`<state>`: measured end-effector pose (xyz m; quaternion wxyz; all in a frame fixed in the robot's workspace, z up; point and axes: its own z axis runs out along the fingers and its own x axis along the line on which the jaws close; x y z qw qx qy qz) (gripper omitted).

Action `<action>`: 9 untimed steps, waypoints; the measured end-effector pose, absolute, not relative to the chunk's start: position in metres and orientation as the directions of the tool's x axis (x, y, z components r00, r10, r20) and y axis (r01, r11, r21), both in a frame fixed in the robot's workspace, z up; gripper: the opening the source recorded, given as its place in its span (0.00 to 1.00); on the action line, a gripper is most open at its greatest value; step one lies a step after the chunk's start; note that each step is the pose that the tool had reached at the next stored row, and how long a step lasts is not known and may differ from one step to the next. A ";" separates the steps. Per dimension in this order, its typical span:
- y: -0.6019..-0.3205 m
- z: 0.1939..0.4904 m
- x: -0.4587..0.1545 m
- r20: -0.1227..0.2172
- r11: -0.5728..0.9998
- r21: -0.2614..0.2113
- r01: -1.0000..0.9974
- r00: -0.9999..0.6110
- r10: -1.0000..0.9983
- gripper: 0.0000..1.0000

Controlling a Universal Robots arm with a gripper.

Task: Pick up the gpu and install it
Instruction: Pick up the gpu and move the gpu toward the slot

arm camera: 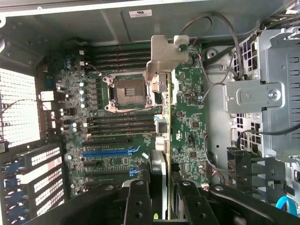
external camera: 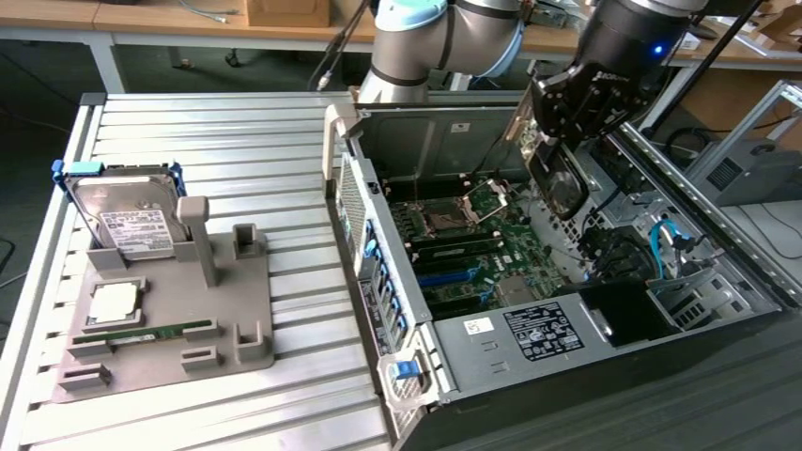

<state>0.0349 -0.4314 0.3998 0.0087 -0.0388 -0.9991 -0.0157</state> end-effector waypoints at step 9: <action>-0.431 0.388 0.043 0.018 0.999 0.027 0.039 -0.999 0.038 0.27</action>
